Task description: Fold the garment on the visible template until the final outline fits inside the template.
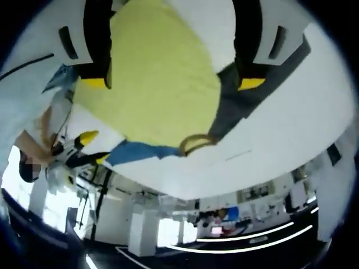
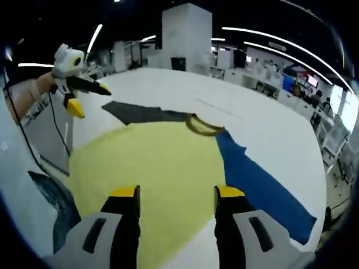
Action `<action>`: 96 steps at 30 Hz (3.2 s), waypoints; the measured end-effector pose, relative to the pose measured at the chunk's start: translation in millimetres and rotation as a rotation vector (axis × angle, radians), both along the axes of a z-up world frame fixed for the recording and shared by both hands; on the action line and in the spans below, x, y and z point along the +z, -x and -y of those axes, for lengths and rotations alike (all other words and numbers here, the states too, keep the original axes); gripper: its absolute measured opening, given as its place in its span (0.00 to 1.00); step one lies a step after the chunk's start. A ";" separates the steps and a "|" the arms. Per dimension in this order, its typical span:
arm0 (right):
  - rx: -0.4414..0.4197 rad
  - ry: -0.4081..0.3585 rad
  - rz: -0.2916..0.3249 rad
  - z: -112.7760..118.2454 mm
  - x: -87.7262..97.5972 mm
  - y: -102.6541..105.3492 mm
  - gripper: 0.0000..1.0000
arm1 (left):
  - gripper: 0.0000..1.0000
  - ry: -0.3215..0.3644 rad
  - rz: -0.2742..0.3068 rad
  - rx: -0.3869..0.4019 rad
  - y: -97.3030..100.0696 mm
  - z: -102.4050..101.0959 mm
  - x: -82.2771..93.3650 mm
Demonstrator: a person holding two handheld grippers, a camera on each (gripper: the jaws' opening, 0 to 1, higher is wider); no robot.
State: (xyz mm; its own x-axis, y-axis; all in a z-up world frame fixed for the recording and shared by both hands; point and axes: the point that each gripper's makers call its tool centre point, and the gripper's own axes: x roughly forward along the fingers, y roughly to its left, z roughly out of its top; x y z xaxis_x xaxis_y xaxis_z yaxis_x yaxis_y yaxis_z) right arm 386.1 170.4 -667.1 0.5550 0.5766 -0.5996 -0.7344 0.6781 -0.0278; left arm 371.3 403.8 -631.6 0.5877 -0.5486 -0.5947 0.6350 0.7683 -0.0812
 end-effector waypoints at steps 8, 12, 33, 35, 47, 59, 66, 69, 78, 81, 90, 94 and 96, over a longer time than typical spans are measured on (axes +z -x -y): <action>-0.026 -0.001 0.017 5.4 7.1 -11.3 0.55 | 0.89 -0.007 -0.037 0.010 2.3 -2.1 -12.3; -0.025 0.006 0.039 2.9 12.2 -11.3 0.55 | 0.89 -0.014 -0.027 0.023 0.2 -3.4 -12.5; -0.013 0.004 0.045 0.4 11.5 0.2 0.70 | 0.99 -0.081 -0.046 0.013 11.0 -5.9 -19.9; -0.010 0.008 0.048 1.1 12.9 0.4 0.72 | 0.99 -0.080 -0.045 0.017 12.1 -5.7 -19.4; 0.020 -0.003 0.065 -3.2 19.4 0.3 0.85 | 0.99 -0.099 -0.017 0.006 13.3 -1.1 -11.9; 0.046 -0.010 0.078 -2.1 17.8 4.3 1.00 | 0.99 -0.118 0.009 0.018 8.2 3.2 -6.3; -0.007 -0.024 0.101 22.3 20.5 -3.3 1.00 | 0.99 -0.112 0.031 0.046 4.4 4.5 -2.2; -0.067 -0.035 0.100 46.5 19.9 -10.0 1.00 | 0.99 -0.111 0.032 0.047 3.3 8.0 -1.0; -0.238 0.007 0.094 126.1 14.5 -30.2 0.90 | 0.99 -0.118 0.023 0.072 1.7 18.9 -1.4; -0.297 -0.013 0.117 154.1 18.2 -41.4 0.86 | 0.99 -0.123 0.016 0.072 1.6 24.3 -1.2; -0.418 0.001 0.135 229.2 12.8 -67.0 0.78 | 0.99 -0.123 0.007 0.107 2.6 33.3 2.9; -0.451 0.012 0.119 254.3 0.9 -77.7 0.76 | 0.99 -0.132 -0.011 0.107 4.5 36.9 0.4; -0.460 0.020 0.108 261.5 -4.9 -80.2 0.73 | 0.99 -0.135 -0.014 0.110 4.0 38.2 0.7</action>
State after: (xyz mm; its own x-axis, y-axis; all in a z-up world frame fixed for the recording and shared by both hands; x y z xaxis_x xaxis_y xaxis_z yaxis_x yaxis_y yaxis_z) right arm 466.3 -91.1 -672.1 0.8099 0.2451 -0.5329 -0.3502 0.9309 -0.1039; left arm 367.3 365.6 -630.9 0.6308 -0.3964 -0.6671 0.5463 0.8374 0.0189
